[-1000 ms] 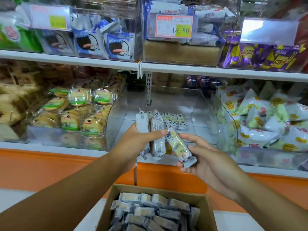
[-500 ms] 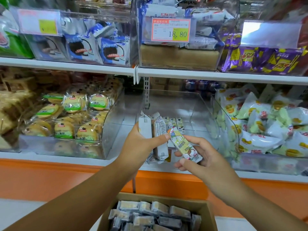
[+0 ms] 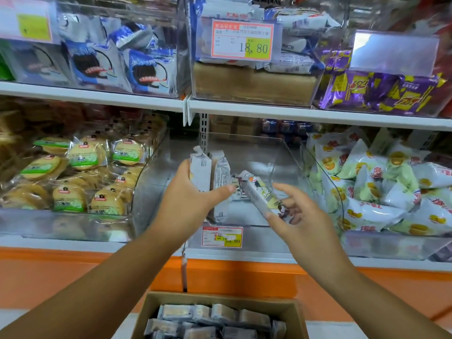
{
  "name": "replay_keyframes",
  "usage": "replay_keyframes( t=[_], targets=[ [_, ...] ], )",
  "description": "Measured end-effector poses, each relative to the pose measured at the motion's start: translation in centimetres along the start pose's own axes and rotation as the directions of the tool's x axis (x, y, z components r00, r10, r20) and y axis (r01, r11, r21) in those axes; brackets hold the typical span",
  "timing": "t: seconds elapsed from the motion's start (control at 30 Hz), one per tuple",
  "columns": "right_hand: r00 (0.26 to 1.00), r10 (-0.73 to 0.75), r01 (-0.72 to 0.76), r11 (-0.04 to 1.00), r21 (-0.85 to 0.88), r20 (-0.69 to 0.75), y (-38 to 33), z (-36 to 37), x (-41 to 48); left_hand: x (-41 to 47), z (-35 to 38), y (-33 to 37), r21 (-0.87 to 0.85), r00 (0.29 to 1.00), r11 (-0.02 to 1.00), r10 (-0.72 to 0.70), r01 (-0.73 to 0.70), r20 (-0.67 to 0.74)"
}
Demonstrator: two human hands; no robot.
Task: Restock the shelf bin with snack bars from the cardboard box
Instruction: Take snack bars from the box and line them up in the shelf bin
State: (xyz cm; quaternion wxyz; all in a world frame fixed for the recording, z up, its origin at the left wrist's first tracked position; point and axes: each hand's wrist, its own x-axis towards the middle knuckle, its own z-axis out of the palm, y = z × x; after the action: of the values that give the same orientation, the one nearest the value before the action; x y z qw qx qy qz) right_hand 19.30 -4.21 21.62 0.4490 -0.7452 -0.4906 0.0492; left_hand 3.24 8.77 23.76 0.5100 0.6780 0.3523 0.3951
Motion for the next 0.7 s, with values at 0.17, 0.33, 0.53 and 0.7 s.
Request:
replay_keyframes(
  t=[0.17,0.33,0.53,0.7],
  targets=[
    [0.998,0.015,-0.027,0.980,-0.197,-0.059,1.3,1.1,4.1,1.2,-3.4,0.6,0.279,0.984,0.958,0.105,-0.062,-0.145],
    [0.985,0.159,-0.170,0.935,-0.310,-0.059,3.0,3.6,8.9,1.2,-4.2,-0.4,0.433,0.977,0.901,0.082,0.012,-0.197],
    [0.967,0.255,-0.228,0.848,-0.479,-0.009,5.0,5.5,11.8,1.8,-4.4,-1.3,0.373,0.982,0.926,0.008,0.064,-0.186],
    [0.950,0.311,-0.249,0.745,-0.619,-0.009,5.9,6.2,13.2,2.2,-4.3,-1.7,0.302,0.981,0.948,-0.040,0.097,-0.192]
  ],
)
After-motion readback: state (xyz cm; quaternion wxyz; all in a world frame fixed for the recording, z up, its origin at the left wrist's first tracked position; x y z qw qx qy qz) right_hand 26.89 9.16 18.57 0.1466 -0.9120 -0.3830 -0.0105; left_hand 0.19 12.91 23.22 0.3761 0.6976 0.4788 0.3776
